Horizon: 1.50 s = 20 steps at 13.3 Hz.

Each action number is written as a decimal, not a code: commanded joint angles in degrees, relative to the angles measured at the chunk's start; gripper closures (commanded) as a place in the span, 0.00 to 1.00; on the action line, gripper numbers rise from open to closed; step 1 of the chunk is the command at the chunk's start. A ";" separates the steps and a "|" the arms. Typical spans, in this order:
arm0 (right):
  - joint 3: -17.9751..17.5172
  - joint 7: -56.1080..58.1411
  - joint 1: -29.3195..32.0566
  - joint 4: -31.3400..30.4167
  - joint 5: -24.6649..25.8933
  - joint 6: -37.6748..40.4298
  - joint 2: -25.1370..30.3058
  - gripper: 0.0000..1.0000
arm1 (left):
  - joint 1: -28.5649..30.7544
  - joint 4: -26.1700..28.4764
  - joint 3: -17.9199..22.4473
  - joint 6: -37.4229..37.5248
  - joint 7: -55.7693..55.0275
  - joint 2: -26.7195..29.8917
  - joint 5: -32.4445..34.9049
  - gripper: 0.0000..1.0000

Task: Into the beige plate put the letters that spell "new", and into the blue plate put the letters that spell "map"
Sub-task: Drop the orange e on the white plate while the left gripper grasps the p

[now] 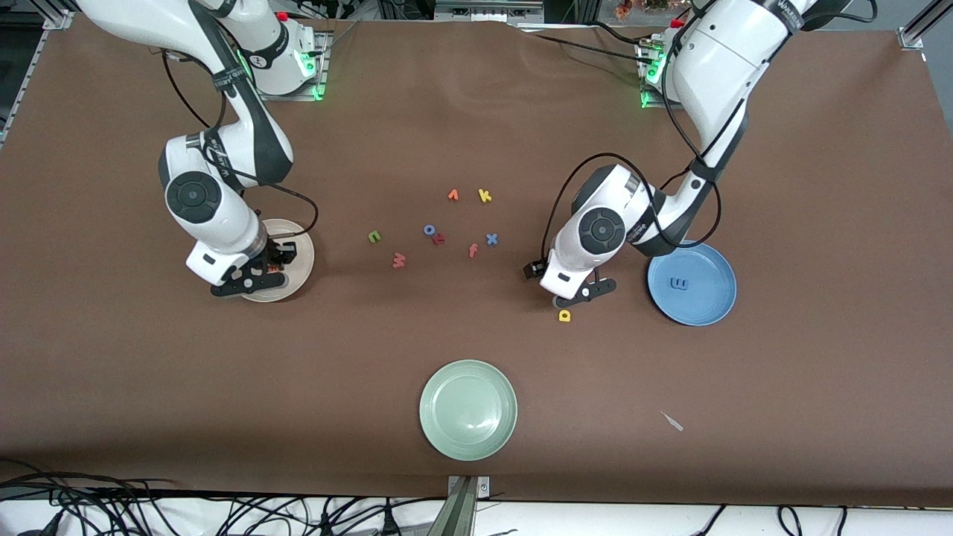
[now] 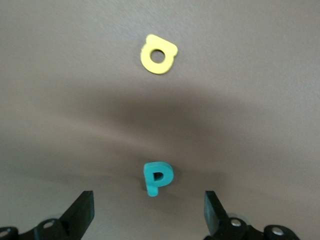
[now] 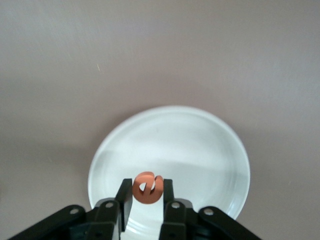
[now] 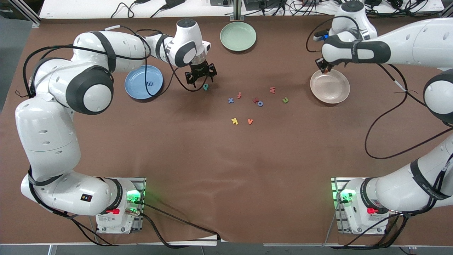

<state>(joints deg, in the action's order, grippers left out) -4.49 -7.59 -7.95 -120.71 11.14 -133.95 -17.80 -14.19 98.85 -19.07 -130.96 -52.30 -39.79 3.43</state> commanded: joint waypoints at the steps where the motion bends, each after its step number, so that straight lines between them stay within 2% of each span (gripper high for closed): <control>1: -0.52 -1.89 0.04 -6.99 0.37 -3.43 4.00 0.19 | -0.75 -0.59 0.43 -1.75 -0.08 -1.43 1.75 0.09; 2: -1.12 -3.99 -0.05 -6.91 0.55 -2.47 4.44 0.18 | -0.75 -0.68 0.52 -1.75 0.00 -1.52 1.84 0.18; 3: -3.31 -6.10 -0.05 -6.56 0.46 -1.68 4.44 0.18 | -0.75 -0.68 0.52 -1.75 0.00 -1.52 1.84 0.24; 6: -11.74 -14.97 -0.13 -2.26 0.55 -1.58 1.47 0.18 | -0.75 -0.68 0.61 -1.75 -0.08 -1.79 4.99 0.29; 7: -13.24 -17.96 -0.66 -1.29 0.63 -1.75 0.15 0.18 | -0.75 -0.68 0.61 -1.75 -0.17 -1.87 5.53 0.31; 9: -14.40 -19.57 -1.80 -0.84 1.42 -2.98 -2.14 0.18 | -0.84 -0.68 0.61 -1.84 -0.17 -2.31 5.53 0.51; 10: -14.58 -19.83 -2.07 -0.67 3.08 -4.38 -3.63 0.18 | -0.84 -0.68 0.61 -1.84 -0.26 -2.40 5.53 0.58; 12: -14.93 -21.68 -3.03 -1.10 8.08 -7.63 -5.92 0.18 | -0.84 -0.68 0.61 -1.84 -1.05 -2.40 5.53 0.85; 13: -14.93 -21.68 -3.30 -1.37 9.93 -8.25 -6.10 0.18 | -0.84 -0.68 0.61 -1.84 -1.05 -2.40 5.53 0.91; 16: -15.02 -21.68 -3.47 -2.68 10.74 -10.36 -6.72 0.19 | 0.21 -0.77 0.78 -0.71 -0.53 -0.57 5.62 0.91; 18: -15.02 -22.47 -3.74 -4.35 10.74 -13.52 -7.07 0.21 | 0.91 -0.85 1.66 4.89 0.18 2.51 5.71 0.91; 20: -15.02 -22.56 -3.74 -5.84 10.83 -15.02 -7.07 0.23 | 3.37 -0.85 1.75 10.00 6.03 4.88 5.71 0.91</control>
<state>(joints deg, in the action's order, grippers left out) -19.30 -28.61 -11.73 -124.65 20.56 -146.51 -25.07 -12.95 97.06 -17.35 -125.74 -50.47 -38.80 7.10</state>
